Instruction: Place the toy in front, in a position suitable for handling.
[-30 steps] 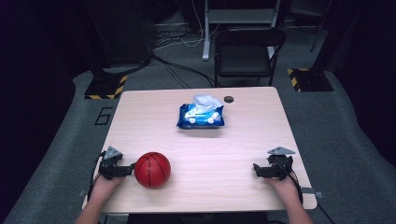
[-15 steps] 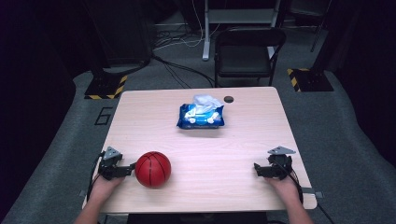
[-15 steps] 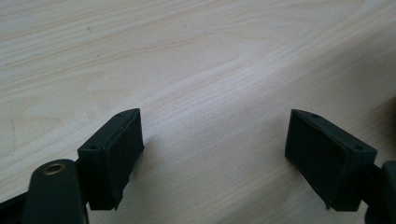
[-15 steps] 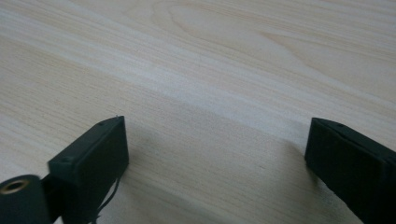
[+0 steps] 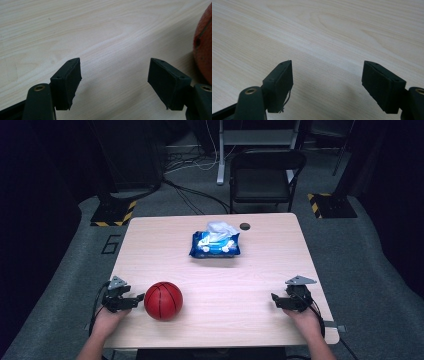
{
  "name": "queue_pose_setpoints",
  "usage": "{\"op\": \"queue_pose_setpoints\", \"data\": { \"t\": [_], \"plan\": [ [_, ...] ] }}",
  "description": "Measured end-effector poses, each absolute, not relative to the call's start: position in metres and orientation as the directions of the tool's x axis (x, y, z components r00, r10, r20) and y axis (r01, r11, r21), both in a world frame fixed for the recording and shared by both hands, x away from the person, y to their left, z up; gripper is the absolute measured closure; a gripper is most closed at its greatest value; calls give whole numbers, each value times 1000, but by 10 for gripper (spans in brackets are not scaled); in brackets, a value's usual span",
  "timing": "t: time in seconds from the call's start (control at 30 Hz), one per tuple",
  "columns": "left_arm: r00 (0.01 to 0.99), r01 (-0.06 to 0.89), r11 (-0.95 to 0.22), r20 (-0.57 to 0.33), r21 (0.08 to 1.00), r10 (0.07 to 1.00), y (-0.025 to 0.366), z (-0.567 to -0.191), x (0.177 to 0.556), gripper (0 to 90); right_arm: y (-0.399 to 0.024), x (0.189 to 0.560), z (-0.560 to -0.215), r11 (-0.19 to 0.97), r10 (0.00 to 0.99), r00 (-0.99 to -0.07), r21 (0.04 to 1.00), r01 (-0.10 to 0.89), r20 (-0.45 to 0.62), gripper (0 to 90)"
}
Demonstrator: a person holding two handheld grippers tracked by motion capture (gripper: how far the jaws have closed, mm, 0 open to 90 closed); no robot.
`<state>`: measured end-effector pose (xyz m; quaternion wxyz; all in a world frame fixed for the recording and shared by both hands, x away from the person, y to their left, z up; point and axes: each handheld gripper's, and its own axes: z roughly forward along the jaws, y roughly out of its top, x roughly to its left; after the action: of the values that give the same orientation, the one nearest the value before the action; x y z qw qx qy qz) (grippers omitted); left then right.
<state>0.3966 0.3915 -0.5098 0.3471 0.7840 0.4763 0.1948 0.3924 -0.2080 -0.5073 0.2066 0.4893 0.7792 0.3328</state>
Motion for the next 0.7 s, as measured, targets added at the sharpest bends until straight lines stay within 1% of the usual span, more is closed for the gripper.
{"op": "queue_pose_setpoints", "data": {
  "t": [0.13,0.33,0.4,0.47,0.5,0.7],
  "plan": [
    [455,611,-286,-32,738,890,392,-497,392,271,-204,390,-502,313,893,-450,716,624,1,257],
    [455,603,-297,-14,741,890,396,-488,389,274,-197,388,-494,329,881,-473,724,607,-4,257],
    [464,597,-296,-19,746,886,398,-482,386,274,-191,387,-489,346,868,-496,731,589,-11,257],
    [469,592,-298,-19,749,883,399,-481,385,273,-187,387,-488,342,869,-495,732,589,-7,257],
    [482,582,-303,-21,754,876,398,-478,382,273,-182,387,-485,360,857,-516,736,573,-18,257],
    [509,560,-318,-15,766,860,396,-472,372,272,-169,386,-478,363,841,-541,748,556,-6,256]
  ]
}}
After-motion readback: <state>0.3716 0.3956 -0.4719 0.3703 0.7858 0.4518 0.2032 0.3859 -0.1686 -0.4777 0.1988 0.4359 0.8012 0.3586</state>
